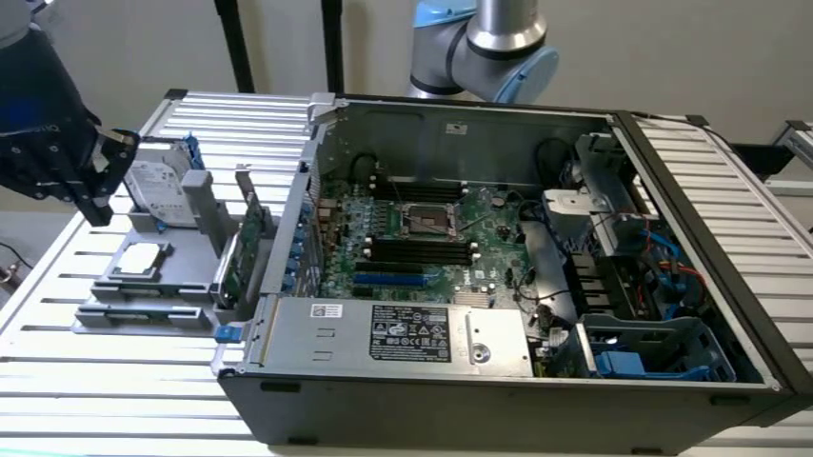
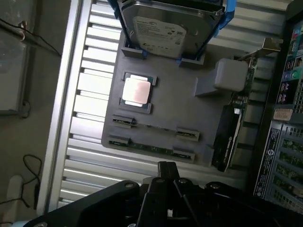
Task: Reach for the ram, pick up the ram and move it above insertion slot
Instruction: 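Pick up the ram and move it above insertion slot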
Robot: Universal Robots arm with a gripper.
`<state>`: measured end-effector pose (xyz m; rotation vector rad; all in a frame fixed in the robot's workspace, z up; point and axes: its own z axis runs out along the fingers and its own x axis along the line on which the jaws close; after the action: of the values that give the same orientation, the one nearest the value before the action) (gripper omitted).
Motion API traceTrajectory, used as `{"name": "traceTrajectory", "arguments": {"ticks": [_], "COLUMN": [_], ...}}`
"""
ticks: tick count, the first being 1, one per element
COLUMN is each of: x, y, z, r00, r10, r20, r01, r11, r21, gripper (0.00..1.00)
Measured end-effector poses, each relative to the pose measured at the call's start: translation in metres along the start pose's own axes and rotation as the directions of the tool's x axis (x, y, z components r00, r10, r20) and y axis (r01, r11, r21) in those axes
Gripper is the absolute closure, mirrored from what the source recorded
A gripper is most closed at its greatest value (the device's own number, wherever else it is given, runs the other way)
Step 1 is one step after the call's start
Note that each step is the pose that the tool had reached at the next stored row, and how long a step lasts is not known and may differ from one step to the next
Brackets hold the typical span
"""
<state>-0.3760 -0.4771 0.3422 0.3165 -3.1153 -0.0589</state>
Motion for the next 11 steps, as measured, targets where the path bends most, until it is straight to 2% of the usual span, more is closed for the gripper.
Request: {"name": "traceTrajectory", "arguments": {"ticks": [3,6,11], "x": [0.0000,0.0000,0.0000], "y": [0.0000,0.0000,0.0000], "z": [0.0001,0.0003,0.0008], "r00": [0.9985,0.9940,0.9798], "r10": [-0.055,-0.109,-0.200], "r20": [-0.0023,-0.0044,-0.0079], "r01": [0.055,0.109,0.200], "r11": [0.9985,0.9940,0.9799], "r21": [0.0004,0.0005,0.0005], "gripper": [0.90,0.90,0.90]}}
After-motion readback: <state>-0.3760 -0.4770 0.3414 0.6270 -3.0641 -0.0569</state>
